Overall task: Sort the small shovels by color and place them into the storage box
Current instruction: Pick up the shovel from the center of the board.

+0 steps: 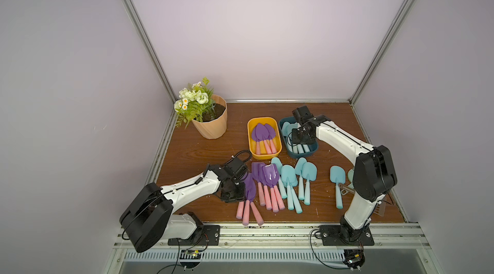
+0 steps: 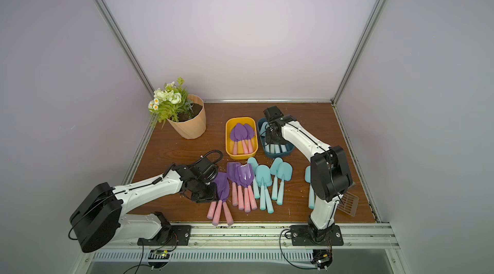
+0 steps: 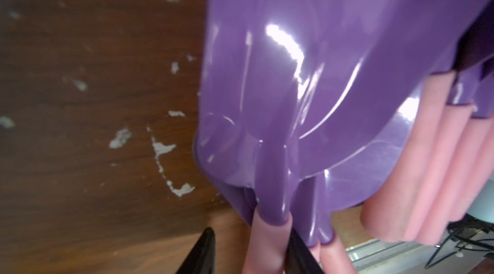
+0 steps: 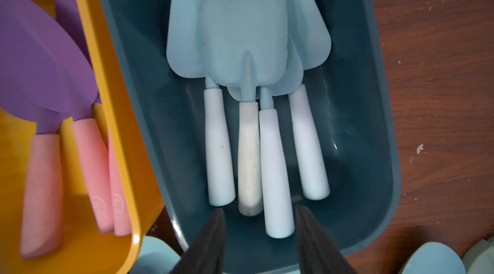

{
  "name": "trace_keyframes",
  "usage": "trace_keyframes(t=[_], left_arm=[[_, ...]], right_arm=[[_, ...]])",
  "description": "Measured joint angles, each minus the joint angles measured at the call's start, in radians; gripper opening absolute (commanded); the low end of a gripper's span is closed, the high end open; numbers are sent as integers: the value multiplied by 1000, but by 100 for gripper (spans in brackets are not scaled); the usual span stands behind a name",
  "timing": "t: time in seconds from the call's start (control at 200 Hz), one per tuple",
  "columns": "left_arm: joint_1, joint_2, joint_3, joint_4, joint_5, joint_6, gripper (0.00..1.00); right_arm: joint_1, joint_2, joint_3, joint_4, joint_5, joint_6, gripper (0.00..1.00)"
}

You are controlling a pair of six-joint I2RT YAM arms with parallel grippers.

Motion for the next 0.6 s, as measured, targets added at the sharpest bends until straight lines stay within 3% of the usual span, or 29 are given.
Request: trace_keyframes(t=[0.195,0.405,0.6], left_arm=[[0,19,-2,10,4,19,16],[0,23,37,-31,-18,37,6],[0,34,249,-136,-89,77,4]], right_arm=[[0,-8,-17,4,0,6,47],[0,-32,-46,8,-2,16,46],[0,-63,-65,8,-8,29,46]])
